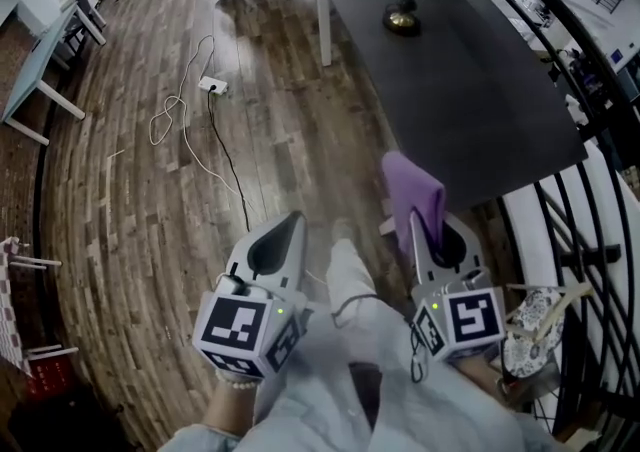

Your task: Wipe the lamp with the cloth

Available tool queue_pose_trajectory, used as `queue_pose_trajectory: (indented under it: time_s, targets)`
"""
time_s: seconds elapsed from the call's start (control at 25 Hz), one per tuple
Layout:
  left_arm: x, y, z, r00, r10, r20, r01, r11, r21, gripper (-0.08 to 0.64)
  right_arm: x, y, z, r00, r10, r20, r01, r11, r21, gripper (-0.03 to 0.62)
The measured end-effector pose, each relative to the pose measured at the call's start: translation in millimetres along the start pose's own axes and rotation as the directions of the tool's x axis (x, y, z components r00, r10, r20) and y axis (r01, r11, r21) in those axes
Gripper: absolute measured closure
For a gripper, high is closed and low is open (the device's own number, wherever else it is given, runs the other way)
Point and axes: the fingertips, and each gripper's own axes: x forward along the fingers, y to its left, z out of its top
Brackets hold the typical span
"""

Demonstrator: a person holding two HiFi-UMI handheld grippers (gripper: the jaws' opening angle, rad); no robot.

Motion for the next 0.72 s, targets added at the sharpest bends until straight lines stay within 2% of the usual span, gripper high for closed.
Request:
queue_pose_trajectory:
  time_s: [0.24,0.72]
  targets:
    - [39,25,17,0.999,0.036,-0.005,-0.036,0.999,-0.009,0.548,56,-14,11,0.999,0.047,-0.008,-0.047,0.999,0.003,0.543]
    - [136,72,67,0.998,0.060,-0.007,-0.060,0.998,-0.033,0.548,173,-54,46,0.992,0.119,-0.030,-0.119,0.993,-0.007,0.543]
